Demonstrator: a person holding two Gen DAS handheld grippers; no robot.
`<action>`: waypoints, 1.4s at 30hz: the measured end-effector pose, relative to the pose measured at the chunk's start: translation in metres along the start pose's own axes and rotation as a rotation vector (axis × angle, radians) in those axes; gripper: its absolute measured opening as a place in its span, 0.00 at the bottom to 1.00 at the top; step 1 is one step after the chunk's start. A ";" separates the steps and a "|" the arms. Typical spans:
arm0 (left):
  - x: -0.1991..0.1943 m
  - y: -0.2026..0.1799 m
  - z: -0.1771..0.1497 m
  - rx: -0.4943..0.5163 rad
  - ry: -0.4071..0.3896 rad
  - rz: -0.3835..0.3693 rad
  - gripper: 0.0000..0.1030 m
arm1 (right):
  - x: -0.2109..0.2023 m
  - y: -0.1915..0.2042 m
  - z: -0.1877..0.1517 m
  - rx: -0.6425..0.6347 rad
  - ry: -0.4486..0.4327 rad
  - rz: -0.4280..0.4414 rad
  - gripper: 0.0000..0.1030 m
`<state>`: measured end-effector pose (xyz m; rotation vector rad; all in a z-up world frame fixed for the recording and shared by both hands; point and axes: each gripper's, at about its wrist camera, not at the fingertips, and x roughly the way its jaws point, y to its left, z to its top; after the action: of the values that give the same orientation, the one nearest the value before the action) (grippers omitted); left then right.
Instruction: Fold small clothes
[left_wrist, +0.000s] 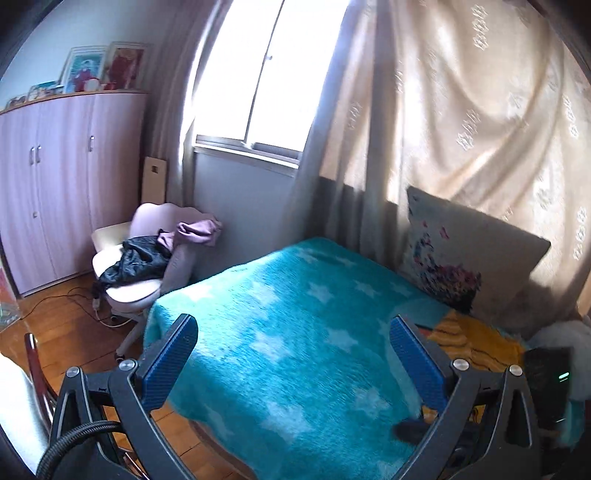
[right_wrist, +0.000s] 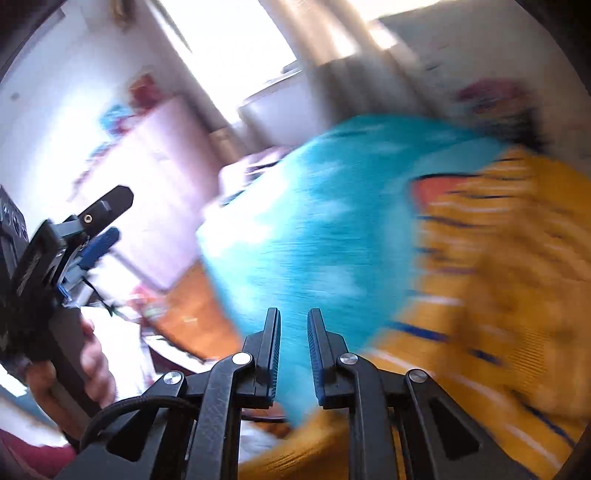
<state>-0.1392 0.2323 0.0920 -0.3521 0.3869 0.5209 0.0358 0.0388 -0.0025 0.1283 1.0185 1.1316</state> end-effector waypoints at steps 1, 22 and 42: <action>0.000 0.002 0.002 -0.007 0.000 0.008 1.00 | 0.015 -0.001 0.000 0.016 0.033 0.011 0.16; 0.032 -0.092 -0.053 0.177 0.187 -0.154 1.00 | -0.085 -0.096 -0.046 0.050 -0.161 -0.532 0.47; 0.026 -0.175 -0.087 0.307 0.254 -0.264 1.00 | -0.357 -0.145 -0.173 0.489 -0.592 -0.988 0.02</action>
<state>-0.0466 0.0645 0.0437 -0.1678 0.6472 0.1525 -0.0084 -0.3793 0.0348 0.2883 0.6490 -0.0828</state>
